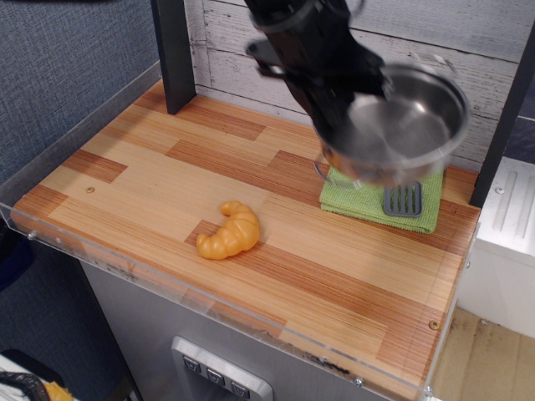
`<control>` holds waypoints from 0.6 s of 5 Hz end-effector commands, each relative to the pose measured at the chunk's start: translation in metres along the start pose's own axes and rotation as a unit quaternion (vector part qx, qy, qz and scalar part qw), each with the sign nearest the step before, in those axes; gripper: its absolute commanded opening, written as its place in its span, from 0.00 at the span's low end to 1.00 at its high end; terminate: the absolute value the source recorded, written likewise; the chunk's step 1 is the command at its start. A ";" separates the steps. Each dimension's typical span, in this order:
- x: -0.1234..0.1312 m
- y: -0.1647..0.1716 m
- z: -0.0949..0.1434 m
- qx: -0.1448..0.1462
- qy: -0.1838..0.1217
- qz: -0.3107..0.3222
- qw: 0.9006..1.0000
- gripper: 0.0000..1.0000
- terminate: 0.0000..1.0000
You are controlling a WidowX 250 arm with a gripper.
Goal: Move the pot to the top left corner of the table
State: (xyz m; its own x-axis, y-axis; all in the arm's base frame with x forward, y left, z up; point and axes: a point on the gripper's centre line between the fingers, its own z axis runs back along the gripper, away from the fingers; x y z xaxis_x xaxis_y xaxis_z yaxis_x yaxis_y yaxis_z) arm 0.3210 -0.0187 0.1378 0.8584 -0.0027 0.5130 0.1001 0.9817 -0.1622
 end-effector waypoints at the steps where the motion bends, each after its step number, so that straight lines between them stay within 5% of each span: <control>1: 0.003 0.071 0.017 0.063 -0.022 0.078 0.995 0.00 0.00; 3: -0.021 0.114 0.010 0.113 -0.030 0.238 0.964 0.00 0.00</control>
State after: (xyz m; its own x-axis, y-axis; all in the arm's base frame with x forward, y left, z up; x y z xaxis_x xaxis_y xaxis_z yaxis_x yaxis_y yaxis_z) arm 0.3180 0.0932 0.1084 0.7622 0.4718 0.4432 -0.4244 0.8812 -0.2081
